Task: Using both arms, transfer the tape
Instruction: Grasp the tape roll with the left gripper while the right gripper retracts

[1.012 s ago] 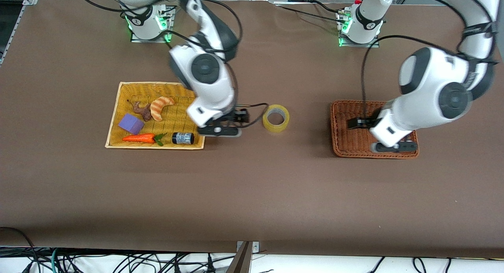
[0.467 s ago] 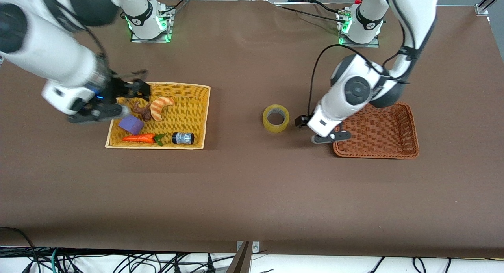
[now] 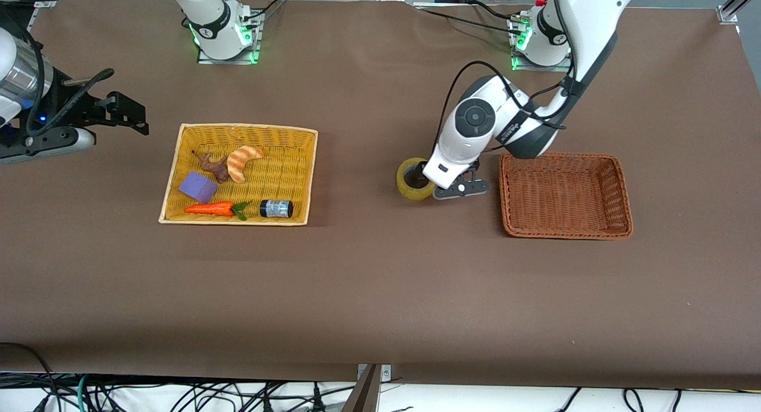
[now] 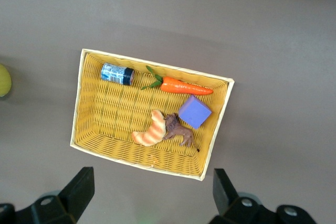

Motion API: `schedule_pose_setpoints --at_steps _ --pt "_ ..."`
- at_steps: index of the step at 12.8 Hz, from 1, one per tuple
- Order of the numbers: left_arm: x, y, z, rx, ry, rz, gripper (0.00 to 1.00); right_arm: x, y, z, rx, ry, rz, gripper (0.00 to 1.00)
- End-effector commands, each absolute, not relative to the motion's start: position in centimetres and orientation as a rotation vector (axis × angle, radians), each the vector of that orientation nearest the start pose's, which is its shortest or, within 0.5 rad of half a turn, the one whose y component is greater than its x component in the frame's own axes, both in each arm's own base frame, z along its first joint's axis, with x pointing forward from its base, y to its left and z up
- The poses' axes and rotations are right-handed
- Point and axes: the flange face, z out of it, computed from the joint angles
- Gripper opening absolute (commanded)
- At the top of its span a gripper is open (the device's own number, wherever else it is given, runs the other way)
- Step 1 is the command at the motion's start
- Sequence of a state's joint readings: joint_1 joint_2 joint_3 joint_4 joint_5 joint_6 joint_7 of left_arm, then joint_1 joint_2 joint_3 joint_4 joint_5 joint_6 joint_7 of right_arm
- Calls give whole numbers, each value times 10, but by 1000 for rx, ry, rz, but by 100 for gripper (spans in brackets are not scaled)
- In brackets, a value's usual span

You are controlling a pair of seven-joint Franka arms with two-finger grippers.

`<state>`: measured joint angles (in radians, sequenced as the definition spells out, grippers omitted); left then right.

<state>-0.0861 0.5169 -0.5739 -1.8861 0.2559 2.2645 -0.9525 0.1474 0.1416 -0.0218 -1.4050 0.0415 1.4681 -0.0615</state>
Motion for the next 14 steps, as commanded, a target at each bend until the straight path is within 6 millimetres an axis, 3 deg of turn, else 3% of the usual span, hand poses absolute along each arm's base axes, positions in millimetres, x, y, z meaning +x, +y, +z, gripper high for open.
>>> schedule_pose_setpoints --at_steps 1,4,9,10,11,12,13,14 --pt "496 -368 240 -3151 -265 58 100 578 78 614 -3113 -301 118 100" --pt "483 -372 212 -3118 -257 8 100 579 69 616 -3135 -213 116 100" --pt "467 -384 184 -3096 -236 -38 100 583 68 610 -3141 -184 125 100" --pt "467 -384 180 -3094 -228 -54 95 583 67 610 -3147 -186 125 100" --pt "467 -384 176 -3087 -208 -70 74 582 64 611 -3149 -181 127 100" --pt "467 -384 176 -3086 -206 -75 17 583 62 610 -3151 -174 132 100" --pt "470 -382 177 -3084 -251 -80 0 583 63 610 -3153 -176 129 100" --pt "471 -381 180 -3082 -283 -87 0 583 63 610 -3152 -169 127 100"
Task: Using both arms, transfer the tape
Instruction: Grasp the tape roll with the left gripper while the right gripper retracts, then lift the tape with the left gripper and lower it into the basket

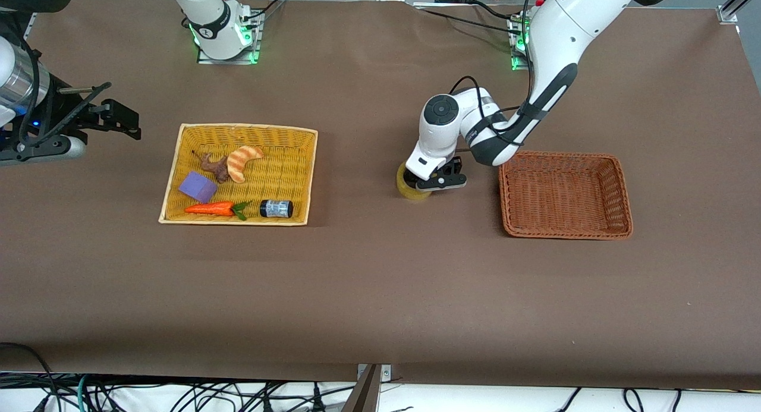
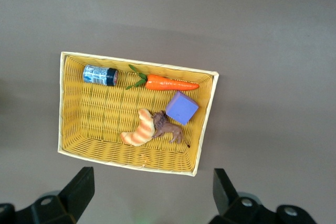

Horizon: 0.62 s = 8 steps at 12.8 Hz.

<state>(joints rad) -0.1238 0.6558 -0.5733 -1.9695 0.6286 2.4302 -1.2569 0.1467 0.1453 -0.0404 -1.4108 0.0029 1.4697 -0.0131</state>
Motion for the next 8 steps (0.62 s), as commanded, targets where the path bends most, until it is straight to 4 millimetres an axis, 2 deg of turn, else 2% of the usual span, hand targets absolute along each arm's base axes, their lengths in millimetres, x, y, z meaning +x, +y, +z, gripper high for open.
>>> schedule_pose_setpoints --at_steps 1,2,3,4,7,8 --pt "477 -377 184 -3086 -301 -89 0 583 63 611 -3152 -169 120 100" --pt "481 -375 188 -3088 -314 -92 0 584 63 611 -3152 -162 115 100" --pt "494 -369 201 -3097 -379 -79 0 584 63 611 -3152 -162 112 100" --pt "497 -369 218 -3118 -355 -13 0 584 63 611 -3158 -164 114 100" --pt "534 -336 302 -3105 -146 218 0 584 62 611 -3160 -159 114 100" --pt "545 -312 322 -3073 -62 281 0 584 63 611 -3162 -161 114 100"
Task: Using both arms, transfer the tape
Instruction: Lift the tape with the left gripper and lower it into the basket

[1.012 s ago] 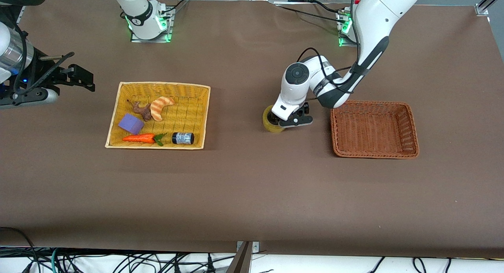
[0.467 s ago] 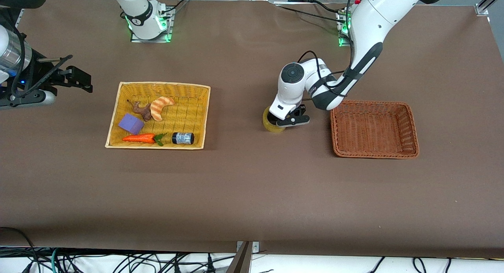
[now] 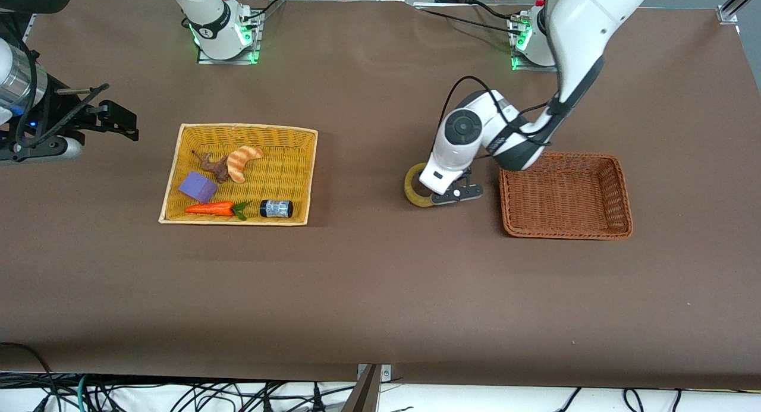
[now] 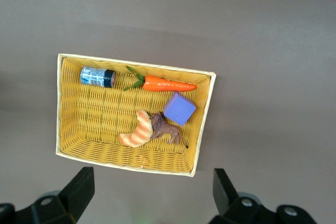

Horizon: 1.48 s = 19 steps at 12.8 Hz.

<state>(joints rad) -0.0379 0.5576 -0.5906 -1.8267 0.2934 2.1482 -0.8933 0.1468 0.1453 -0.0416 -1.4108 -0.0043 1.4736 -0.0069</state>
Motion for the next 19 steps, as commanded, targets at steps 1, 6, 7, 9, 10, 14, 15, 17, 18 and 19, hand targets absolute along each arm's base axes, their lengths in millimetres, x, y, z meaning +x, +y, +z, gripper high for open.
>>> schedule_pose_setpoints --at_steps 1,6,7,9,10,14,15,17,18,19 --pt "558 -285 336 -3045 27 304 0 584 62 611 -3162 -159 114 100" --pt "611 -86 339 -3040 458 381 0 584 62 611 -3162 -159 114 100" --pt "612 -63 335 -3050 509 389 0 584 61 611 -3162 -157 114 100" --pt "613 -42 327 -3047 531 361 0 584 62 611 -3162 -159 114 100" --pt "611 -39 313 -3051 526 340 0 584 61 611 -3162 -157 114 100" --pt "575 -36 237 -3069 543 149 0 583 62 612 -3162 -159 114 100" --pt "565 -36 223 -3071 551 105 0 583 61 612 -3162 -157 114 100" --pt "561 -32 209 -3072 542 93 0 583 61 612 -3162 -159 114 100" --pt "560 -31 208 -3073 540 98 0 583 61 612 -3163 -159 114 100" --pt "560 -32 208 -3073 542 98 0 584 61 611 -3163 -159 117 100"
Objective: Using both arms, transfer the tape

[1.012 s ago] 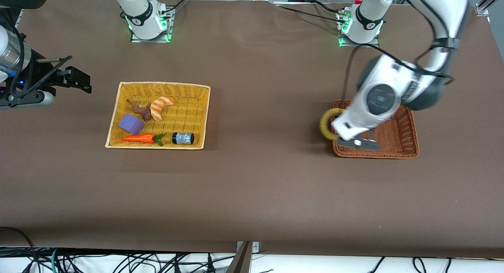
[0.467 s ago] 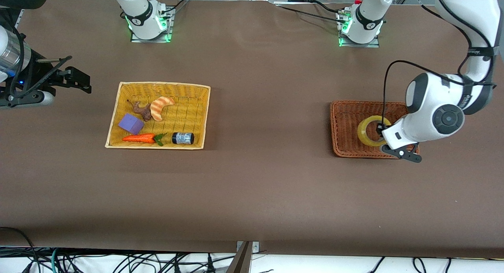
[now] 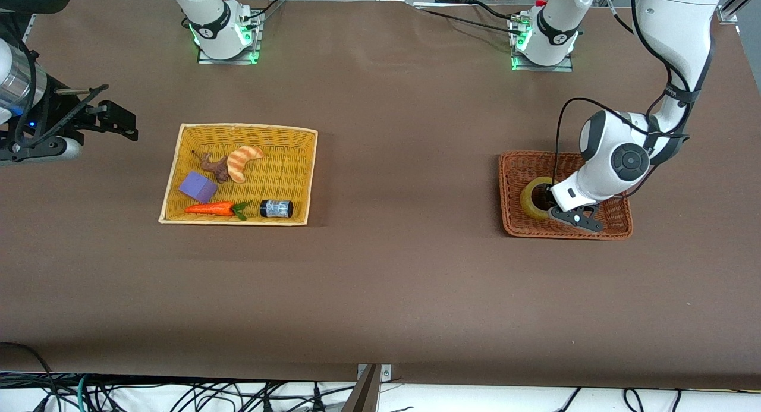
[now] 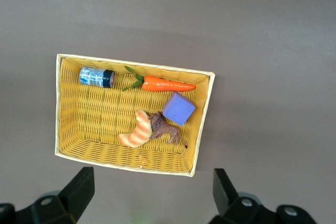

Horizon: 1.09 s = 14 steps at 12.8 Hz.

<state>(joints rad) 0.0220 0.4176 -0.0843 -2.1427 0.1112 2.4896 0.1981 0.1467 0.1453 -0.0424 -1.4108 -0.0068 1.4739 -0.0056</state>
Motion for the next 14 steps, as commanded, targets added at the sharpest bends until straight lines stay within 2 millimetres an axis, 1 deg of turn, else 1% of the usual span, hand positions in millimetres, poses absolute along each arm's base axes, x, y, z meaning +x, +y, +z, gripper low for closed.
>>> schedule_pose_setpoints --at_steps 1,2,3,5,6,8,9,10,11,13,14 --pt "564 -32 211 -3073 539 98 22 583 62 612 -3162 -159 114 100" --pt "574 -32 225 -3078 522 93 97 583 61 612 -3162 -159 114 100" --pt "582 -32 242 -3085 506 155 100 584 61 611 -3162 -159 117 100" --pt "611 -36 301 -3168 411 259 100 584 61 611 -3162 -159 117 100" --pt "624 -36 333 -3178 394 288 100 583 61 612 -3162 -159 114 100" --pt "640 -33 400 -3179 376 323 100 583 61 612 -3162 -159 114 100" --pt "641 -26 437 -3179 323 322 100 583 61 612 -3162 -157 114 100" --pt "636 -22 477 -3180 252 297 100 583 61 612 -3162 -156 117 100" --pt "626 -26 513 -3178 161 253 100 583 61 612 -3162 -159 117 100" --pt "603 -35 564 -3154 -31 225 100 582 60 613 -3162 -159 119 100" --pt "597 -29 588 -3154 -76 197 100 582 57 613 -3161 -154 119 100"
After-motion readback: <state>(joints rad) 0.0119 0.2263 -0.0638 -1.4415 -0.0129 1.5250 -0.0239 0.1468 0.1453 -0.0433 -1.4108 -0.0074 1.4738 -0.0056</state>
